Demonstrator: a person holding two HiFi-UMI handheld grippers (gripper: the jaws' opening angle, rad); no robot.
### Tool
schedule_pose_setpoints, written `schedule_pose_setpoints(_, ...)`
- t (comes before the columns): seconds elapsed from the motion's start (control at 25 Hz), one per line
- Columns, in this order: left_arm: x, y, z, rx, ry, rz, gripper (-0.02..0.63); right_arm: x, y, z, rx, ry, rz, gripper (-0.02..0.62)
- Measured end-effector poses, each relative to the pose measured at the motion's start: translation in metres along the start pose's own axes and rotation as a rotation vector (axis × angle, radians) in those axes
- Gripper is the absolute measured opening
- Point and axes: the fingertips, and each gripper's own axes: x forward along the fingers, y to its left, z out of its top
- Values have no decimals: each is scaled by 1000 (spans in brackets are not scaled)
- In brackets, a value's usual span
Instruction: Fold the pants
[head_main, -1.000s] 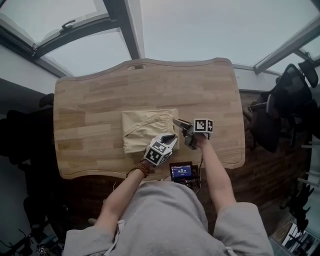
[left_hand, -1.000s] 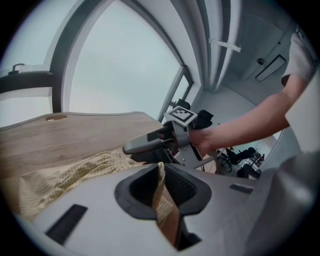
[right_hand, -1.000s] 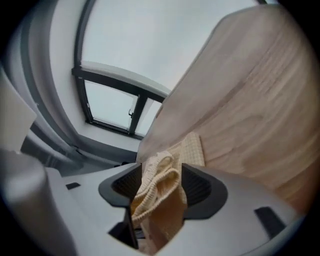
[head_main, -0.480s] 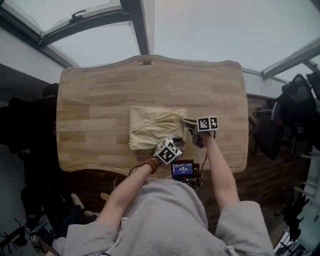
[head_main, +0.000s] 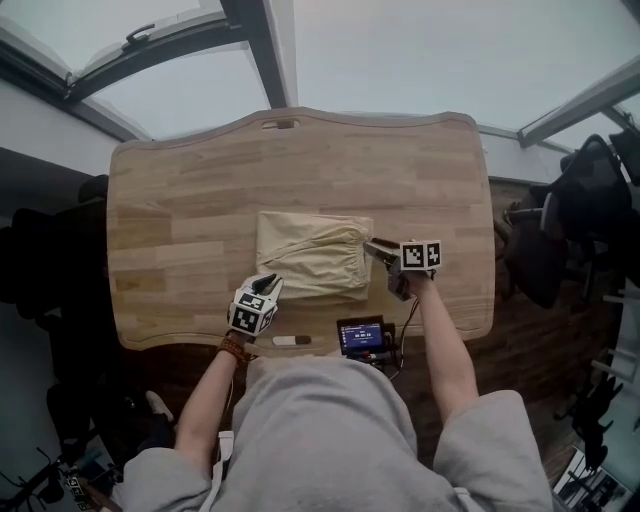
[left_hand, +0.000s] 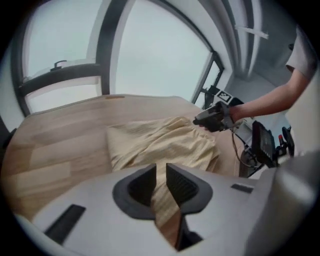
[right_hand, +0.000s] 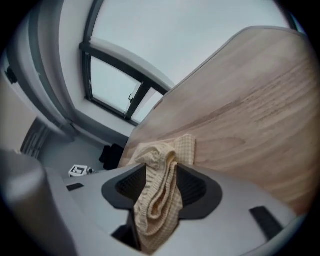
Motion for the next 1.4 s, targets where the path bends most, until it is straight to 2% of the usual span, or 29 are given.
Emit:
schedule_pose_setpoints(0.08,3,12,-26,-7,44,20,66,12,0,-20,-70,95,-43,181)
schedule_pose_setpoints(0.16,10,9,-46,31,73,16,66,23,-6,-33,-116,152,-112,182)
schedule_pose_setpoints(0.24,20,4,-63,59,96,6,64,28,-11,-35,-143,155,-162,155)
schedule_pose_setpoints(0.32,26,2,-70,35,98,-4,64,31,-11,-32,-161,152,-183,150)
schedule_pose_setpoints(0.4,21,3,-65,7,62,-2,64,30,-8,-31,-201,165,-199,152)
schedule_pose_setpoints(0.48,5,6,-57,16,2,23,64,23,-3,-30,-258,165,-213,155)
schedule_pose_setpoints(0.56,-11,9,-58,18,-19,41,63,12,7,-27,-314,145,-222,154)
schedule_pose_setpoints(0.76,-13,11,-82,-46,21,37,63,7,28,-57,-372,174,-185,153)
schedule_pose_setpoints(0.84,-5,12,-86,-57,46,49,61,13,22,-73,-396,203,-227,154)
schedule_pose_setpoints(0.96,7,13,-88,-28,75,67,58,17,7,-80,-426,203,-316,152)
schedule_pose_setpoints(1.04,12,14,-87,-35,87,67,57,20,3,-79,-448,197,-349,146)
schedule_pose_setpoints(1.2,18,23,-81,-98,119,52,55,30,-1,-62,-447,165,-385,133)
schedule_pose_setpoints(1.4,24,64,-56,-124,113,102,55,65,1,-20,-435,146,-406,129)
